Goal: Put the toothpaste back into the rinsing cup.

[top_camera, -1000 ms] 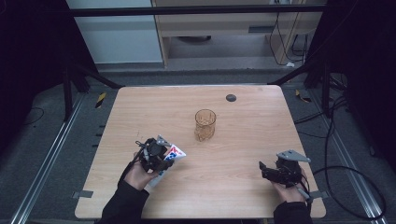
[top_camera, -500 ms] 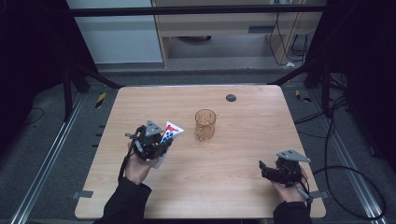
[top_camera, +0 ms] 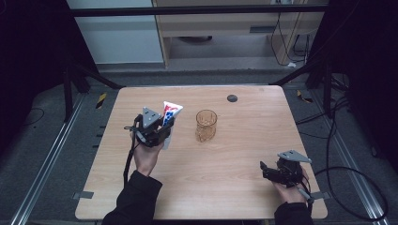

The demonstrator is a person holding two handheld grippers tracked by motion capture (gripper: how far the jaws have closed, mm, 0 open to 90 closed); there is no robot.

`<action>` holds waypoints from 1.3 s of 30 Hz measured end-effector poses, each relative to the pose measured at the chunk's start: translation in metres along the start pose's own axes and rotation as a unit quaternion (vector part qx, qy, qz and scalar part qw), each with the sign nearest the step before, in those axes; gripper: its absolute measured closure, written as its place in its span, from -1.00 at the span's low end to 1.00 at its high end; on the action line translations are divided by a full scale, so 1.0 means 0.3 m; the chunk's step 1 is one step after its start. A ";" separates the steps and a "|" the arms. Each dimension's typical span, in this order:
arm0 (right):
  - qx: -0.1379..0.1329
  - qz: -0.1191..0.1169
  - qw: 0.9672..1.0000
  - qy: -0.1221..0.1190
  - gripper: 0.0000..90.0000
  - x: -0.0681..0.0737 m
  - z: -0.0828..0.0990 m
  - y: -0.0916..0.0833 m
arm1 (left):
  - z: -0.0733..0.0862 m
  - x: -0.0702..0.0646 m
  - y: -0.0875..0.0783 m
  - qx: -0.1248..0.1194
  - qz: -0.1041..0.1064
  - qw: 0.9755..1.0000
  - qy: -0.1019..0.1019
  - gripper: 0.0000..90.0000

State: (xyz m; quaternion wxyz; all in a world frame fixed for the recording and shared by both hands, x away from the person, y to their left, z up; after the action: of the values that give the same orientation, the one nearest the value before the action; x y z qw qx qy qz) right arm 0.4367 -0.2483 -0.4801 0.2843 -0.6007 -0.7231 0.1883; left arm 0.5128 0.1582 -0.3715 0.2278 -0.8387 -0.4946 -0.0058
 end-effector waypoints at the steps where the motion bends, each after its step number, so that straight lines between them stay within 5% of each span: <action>1: 0.001 -0.001 1.000 0.001 -0.54 0.001 0.000 0.000 | -0.005 -0.001 0.005 -0.006 -0.003 1.000 -0.003 0.58; 17: -0.003 -0.006 1.000 0.000 -0.54 0.003 0.003 0.002 | -0.083 -0.015 0.133 -0.065 -0.022 0.996 -0.049 0.58; 39: -0.019 -0.015 1.000 0.003 -0.55 -0.002 0.007 0.004 | -0.188 -0.061 0.263 -0.094 -0.018 0.994 -0.050 0.58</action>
State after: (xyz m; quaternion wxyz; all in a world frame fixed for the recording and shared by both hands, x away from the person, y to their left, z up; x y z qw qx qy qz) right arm 0.4363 -0.2485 -0.4827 0.2774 -0.5958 -0.7347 0.1684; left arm 0.5813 0.0890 -0.3550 0.1224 -0.8467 -0.5176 -0.0142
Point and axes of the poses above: each handheld gripper's, and its own axes: y roughly forward along the jaws, z roughly out of its underside, x roughly to its left, the point moved 1 cm from there along y, roughly forward along the jaws, and after that the axes turned 13 degrees about y, right-handed, at the moved point
